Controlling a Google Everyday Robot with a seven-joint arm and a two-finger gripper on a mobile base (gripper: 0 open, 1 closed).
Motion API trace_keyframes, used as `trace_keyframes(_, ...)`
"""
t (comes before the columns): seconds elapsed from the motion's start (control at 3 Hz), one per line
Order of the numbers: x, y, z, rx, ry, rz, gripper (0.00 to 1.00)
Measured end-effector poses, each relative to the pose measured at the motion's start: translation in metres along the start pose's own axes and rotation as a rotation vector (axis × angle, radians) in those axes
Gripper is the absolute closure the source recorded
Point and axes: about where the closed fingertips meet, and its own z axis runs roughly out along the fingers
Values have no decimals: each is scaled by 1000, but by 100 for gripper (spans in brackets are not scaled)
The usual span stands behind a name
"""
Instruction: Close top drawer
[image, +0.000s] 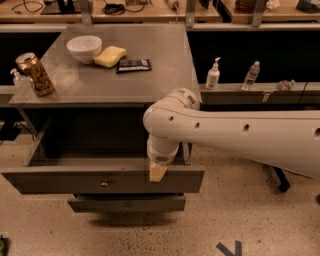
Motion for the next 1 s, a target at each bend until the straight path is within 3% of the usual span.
trace_keyframes(0.33,0,0,0,0,0,0,50)
trace_keyframes(0.67,6,-27,-9,35,5,19,49)
trace_keyframes(1.0,6,-27,-9,35,5,19,27)
